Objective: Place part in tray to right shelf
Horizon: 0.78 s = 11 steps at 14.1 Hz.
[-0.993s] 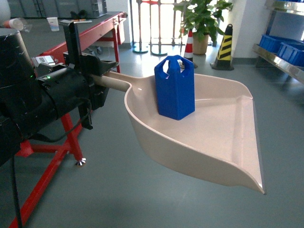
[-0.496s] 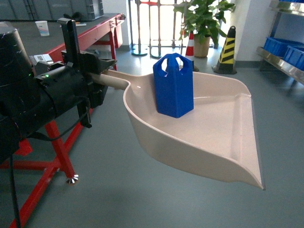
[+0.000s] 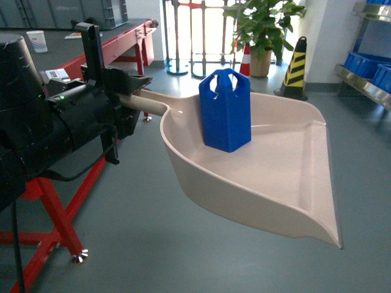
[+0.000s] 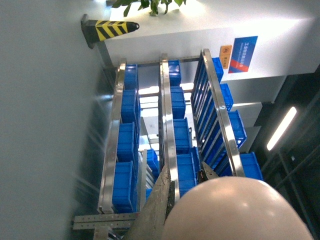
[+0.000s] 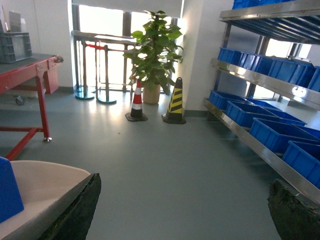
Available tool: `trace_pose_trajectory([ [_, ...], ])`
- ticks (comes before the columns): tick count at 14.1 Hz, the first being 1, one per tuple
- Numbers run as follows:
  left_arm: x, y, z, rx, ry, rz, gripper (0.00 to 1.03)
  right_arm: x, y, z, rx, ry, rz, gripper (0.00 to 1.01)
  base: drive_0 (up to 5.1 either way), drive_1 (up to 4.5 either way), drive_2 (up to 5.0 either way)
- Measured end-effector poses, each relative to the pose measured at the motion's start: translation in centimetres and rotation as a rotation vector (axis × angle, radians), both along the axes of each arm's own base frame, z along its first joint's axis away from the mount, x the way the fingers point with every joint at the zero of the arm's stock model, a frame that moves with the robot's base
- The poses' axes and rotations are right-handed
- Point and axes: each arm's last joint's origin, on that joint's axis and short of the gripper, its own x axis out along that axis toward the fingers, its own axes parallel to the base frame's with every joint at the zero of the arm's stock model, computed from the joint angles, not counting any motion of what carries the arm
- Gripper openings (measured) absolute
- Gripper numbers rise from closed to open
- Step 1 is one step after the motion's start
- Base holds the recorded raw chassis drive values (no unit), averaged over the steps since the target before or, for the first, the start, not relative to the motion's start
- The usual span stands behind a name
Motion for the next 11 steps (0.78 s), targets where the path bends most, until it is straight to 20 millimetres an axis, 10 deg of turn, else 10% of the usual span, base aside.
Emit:
trace_pose_trajectory([
  [4, 0.01, -0.03, 0.03, -0.001, -0.001, -0.001, 0.12, -0.02, -0.01, 0.04, 0.002, -0.003, 0.001, 0.98, 0.0, 4.21, -4.2],
  [11, -0.01, -0.19, -0.02, 0.002, 0.003, -0.005, 0.12, 0.0, 0.01, 0.0, 0.0, 0.0, 0.002, 0.98, -1.8, -1.8, -1.8],
])
